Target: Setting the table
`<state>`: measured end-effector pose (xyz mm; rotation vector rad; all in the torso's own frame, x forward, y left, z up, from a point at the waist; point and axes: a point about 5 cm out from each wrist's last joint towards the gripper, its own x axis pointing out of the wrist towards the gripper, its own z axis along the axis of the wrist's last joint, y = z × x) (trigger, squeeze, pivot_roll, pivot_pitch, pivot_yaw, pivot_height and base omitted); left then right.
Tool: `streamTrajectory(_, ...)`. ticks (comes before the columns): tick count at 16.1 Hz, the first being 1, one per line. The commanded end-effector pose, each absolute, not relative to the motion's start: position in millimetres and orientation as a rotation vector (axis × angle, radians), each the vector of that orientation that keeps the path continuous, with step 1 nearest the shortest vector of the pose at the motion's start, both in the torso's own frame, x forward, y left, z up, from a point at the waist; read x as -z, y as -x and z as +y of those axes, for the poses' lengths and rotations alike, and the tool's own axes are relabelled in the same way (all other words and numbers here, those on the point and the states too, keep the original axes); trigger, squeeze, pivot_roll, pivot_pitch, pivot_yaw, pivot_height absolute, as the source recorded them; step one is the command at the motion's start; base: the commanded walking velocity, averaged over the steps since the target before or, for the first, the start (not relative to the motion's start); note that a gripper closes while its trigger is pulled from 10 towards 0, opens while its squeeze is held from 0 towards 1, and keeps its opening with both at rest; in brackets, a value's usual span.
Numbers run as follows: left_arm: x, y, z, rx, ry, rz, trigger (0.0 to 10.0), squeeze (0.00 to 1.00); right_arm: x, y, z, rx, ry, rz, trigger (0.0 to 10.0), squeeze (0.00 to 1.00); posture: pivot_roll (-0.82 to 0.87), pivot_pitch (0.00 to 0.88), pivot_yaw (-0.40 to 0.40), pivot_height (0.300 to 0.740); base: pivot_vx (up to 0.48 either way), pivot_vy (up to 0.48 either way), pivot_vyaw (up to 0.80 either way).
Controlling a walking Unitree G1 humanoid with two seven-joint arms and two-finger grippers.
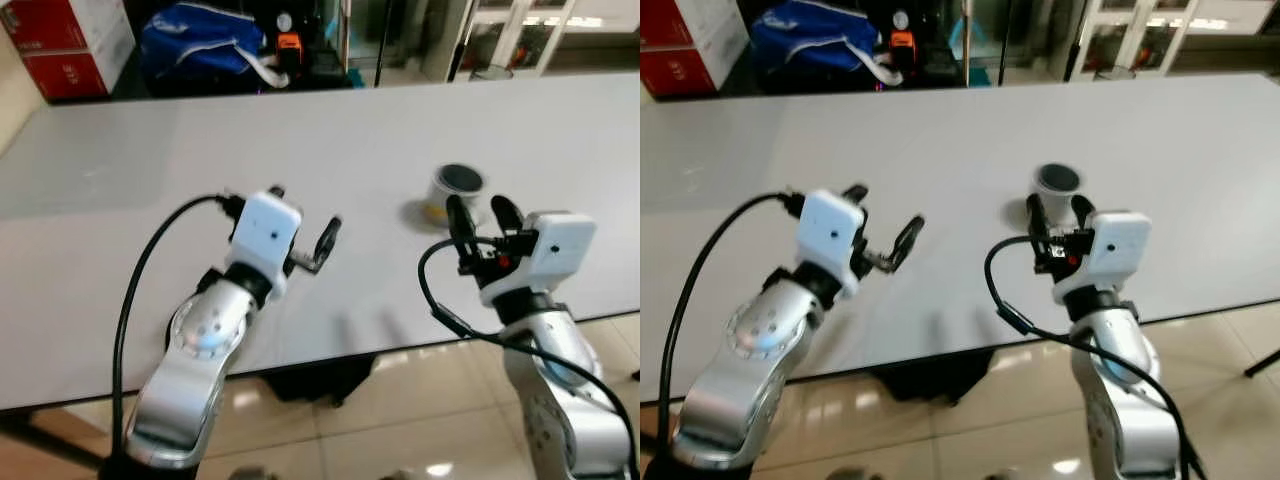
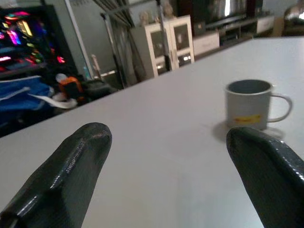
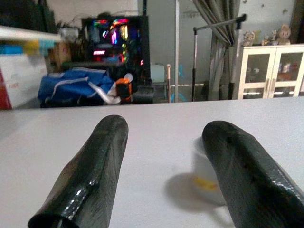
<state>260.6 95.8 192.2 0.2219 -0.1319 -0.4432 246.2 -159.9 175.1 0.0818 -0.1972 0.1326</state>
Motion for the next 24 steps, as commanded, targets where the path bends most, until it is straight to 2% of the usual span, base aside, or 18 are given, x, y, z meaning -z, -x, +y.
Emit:
streamTrajectory(1, -186.2, -262.7, 107.1, 0.387, -0.242, -0.09, 10.0, 0.0, -176.4, -244.5, -146.1, -0.193, -0.082, -0.193, 10.0, 0.0, 0.03, 0.053, -0.015, 0.74, 0.0, 0.48, 0.8)
streamTrajectory(8, -185.1, -264.3, 107.3, 0.376, -0.267, -0.085, 10.0, 0.0, -167.9, -242.4, -146.9, -0.198, -0.065, -0.161, 10.0, 0.0, 0.03, 0.04, -0.023, 0.74, 0.0, 0.48, 0.8)
streamTrajectory(15, -188.1, -266.1, 112.9, 0.356, -0.286, -0.096, 10.0, 0.0, -164.1, -242.7, -148.9, -0.184, -0.119, -0.146, 10.0, 0.0, 0.04, 0.026, -0.028, 0.74, 0.0, 0.48, 0.0)
streamTrajectory(24, -195.6, -270.7, 117.3, 0.323, -0.286, -0.123, 10.0, 0.0, -169.2, -249.7, -147.0, -0.206, -0.089, -0.16, 10.0, 0.0, 0.04, 0.026, -0.031, 0.74, 0.0, 0.48, 0.0)
